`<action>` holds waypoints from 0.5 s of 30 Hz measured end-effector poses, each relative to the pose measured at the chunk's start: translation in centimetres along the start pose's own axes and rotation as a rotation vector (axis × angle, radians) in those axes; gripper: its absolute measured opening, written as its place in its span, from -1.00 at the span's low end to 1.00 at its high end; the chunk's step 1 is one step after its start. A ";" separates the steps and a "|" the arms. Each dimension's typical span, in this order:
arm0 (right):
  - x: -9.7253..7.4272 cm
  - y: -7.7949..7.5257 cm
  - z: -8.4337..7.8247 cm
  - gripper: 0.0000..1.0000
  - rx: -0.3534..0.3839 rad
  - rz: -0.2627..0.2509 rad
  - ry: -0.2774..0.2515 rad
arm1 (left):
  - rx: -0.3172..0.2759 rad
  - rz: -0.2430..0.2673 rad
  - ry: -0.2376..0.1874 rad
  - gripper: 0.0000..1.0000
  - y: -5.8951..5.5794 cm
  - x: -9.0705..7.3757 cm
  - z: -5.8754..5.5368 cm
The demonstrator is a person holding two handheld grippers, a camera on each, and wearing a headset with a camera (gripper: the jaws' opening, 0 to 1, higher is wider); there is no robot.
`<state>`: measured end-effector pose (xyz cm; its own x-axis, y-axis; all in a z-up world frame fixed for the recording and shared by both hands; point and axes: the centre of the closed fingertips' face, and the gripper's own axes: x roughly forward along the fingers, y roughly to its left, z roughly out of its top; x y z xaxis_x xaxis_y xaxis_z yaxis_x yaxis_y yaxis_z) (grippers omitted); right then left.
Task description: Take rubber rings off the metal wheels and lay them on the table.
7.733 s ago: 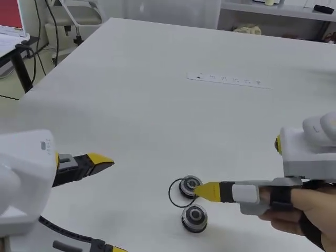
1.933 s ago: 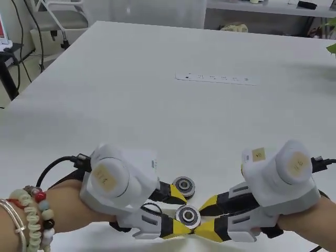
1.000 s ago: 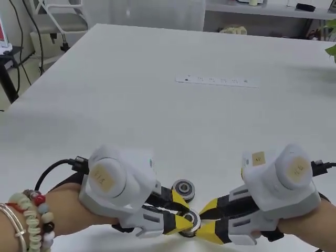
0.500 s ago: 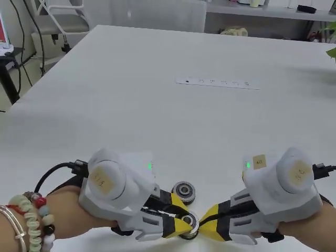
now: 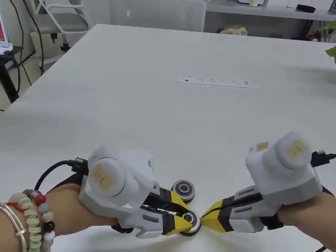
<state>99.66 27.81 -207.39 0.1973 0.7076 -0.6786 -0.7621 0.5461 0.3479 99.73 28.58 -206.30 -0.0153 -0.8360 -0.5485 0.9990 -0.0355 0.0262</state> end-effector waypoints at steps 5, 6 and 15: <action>-0.3 -0.3 0.1 -1.00 0.184 0.037 -0.053 | -0.001 0.006 -0.002 -0.84 0.0 0.0 0.1; -0.4 -0.2 0.3 -1.00 0.234 0.062 -0.077 | -0.001 0.006 -0.002 -0.84 0.0 0.0 0.1; -0.6 0.0 0.4 -1.00 0.369 0.091 -0.108 | -0.003 0.008 -0.008 -0.84 0.0 0.0 0.2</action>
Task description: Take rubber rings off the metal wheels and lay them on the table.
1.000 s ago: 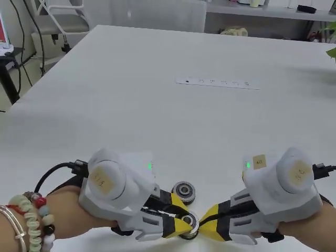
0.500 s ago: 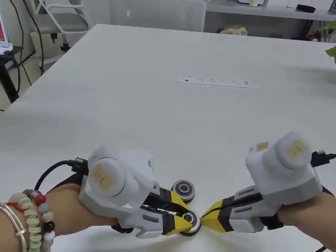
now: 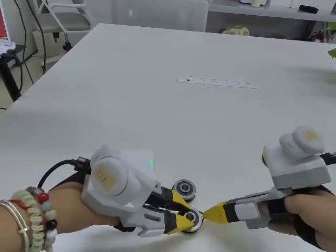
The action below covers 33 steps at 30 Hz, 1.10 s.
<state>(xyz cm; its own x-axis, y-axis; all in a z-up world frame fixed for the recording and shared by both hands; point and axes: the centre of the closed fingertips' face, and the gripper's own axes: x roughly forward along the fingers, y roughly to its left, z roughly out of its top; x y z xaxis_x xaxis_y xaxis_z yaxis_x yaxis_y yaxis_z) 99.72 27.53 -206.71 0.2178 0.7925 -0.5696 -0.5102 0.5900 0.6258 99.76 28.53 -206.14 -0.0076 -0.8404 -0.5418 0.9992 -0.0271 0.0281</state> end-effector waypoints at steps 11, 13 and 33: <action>-0.2 0.2 -0.2 -1.00 0.065 0.008 -0.003 | -0.003 0.002 0.001 -0.84 -0.1 -0.1 0.0; -0.3 0.2 -0.3 -1.00 0.075 0.009 -0.003 | -0.002 0.001 0.001 -0.84 -0.1 -0.2 0.0; 0.0 0.7 -0.2 -1.00 0.076 0.031 0.001 | 0.027 -0.001 0.014 -0.85 -0.1 0.1 0.1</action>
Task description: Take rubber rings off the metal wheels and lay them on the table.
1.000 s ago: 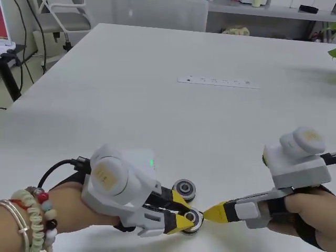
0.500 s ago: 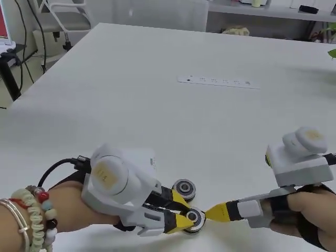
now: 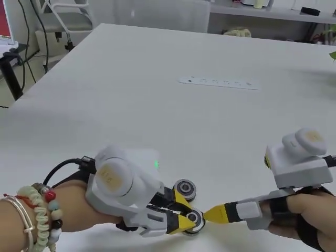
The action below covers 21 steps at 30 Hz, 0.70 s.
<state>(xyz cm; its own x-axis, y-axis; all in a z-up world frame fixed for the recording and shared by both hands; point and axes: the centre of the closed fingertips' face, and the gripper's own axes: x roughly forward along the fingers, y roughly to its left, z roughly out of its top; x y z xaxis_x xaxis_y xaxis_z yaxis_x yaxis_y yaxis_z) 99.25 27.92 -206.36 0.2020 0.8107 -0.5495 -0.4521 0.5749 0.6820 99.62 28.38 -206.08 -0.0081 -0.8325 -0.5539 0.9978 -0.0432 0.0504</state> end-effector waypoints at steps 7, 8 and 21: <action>0.1 0.3 0.1 -1.00 0.011 0.016 -0.007 | 0.003 -0.005 0.000 -0.85 0.0 -0.1 -0.1; 0.1 0.3 0.2 -1.00 0.010 0.018 -0.008 | 0.002 -0.006 0.000 -0.85 0.0 -0.1 -0.1; 0.2 0.4 0.2 -1.00 -0.021 0.018 -0.006 | 0.002 -0.003 -0.003 -0.85 0.0 -0.1 -0.1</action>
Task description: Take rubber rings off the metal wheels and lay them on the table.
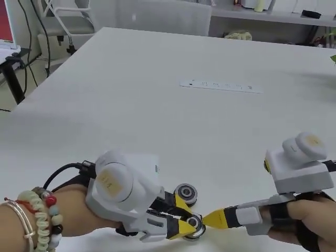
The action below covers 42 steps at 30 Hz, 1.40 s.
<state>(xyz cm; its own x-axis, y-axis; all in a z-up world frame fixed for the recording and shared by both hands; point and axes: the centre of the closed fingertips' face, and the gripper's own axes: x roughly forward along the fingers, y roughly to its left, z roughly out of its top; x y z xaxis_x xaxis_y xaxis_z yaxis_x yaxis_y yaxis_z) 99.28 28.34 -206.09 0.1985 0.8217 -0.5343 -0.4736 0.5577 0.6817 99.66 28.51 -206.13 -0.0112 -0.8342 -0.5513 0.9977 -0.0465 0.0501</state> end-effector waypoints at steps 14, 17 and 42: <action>0.1 -0.3 0.2 -1.00 0.010 0.000 -0.004 | -0.001 0.002 -0.006 -0.85 0.0 0.0 0.0; 0.1 -0.3 0.2 -1.00 0.009 0.003 -0.005 | -0.001 0.002 -0.006 -0.85 0.0 0.0 0.0; 0.2 0.2 0.5 -1.00 -0.006 0.028 -0.013 | -0.014 0.001 -0.015 -0.85 0.0 0.0 0.0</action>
<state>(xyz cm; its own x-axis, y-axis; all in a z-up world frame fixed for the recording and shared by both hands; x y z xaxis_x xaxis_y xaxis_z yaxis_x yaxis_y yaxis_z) 99.64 28.73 -205.80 0.1958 0.8386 -0.5083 -0.4843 0.5334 0.6934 99.64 28.55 -206.14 -0.0112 -0.8426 -0.5385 0.9985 -0.0381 0.0388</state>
